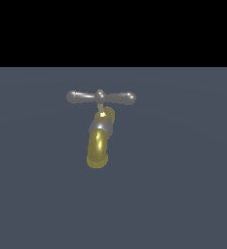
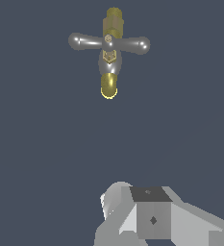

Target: Turn on the faucet by rotating a designated handle.

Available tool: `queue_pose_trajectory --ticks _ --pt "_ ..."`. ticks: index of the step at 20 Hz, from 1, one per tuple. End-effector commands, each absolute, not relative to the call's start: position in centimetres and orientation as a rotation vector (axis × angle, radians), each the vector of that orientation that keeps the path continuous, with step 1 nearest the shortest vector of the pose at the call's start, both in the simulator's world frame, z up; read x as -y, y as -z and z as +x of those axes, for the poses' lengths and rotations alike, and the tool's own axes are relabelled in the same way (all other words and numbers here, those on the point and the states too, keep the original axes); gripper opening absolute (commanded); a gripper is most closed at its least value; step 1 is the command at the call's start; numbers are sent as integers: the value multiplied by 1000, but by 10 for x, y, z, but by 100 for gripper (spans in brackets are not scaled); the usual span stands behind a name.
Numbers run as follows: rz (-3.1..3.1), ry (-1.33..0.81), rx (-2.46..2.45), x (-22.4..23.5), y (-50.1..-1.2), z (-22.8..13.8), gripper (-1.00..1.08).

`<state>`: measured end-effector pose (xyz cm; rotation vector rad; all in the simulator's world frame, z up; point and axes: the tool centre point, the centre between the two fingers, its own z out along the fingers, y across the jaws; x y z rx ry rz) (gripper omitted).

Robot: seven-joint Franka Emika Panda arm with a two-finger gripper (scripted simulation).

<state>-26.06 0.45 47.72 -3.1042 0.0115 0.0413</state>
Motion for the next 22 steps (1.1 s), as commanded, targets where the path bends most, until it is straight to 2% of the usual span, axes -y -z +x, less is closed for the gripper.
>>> queue_pose_trajectory --ticks 1,12,22 --pt "-3104 -41 -12 -4 -477 -261 -100" --pt "-3104 -40 102 4 -463 -255 -100" --pt "-3084 -36 405 25 -424 -238 -100"
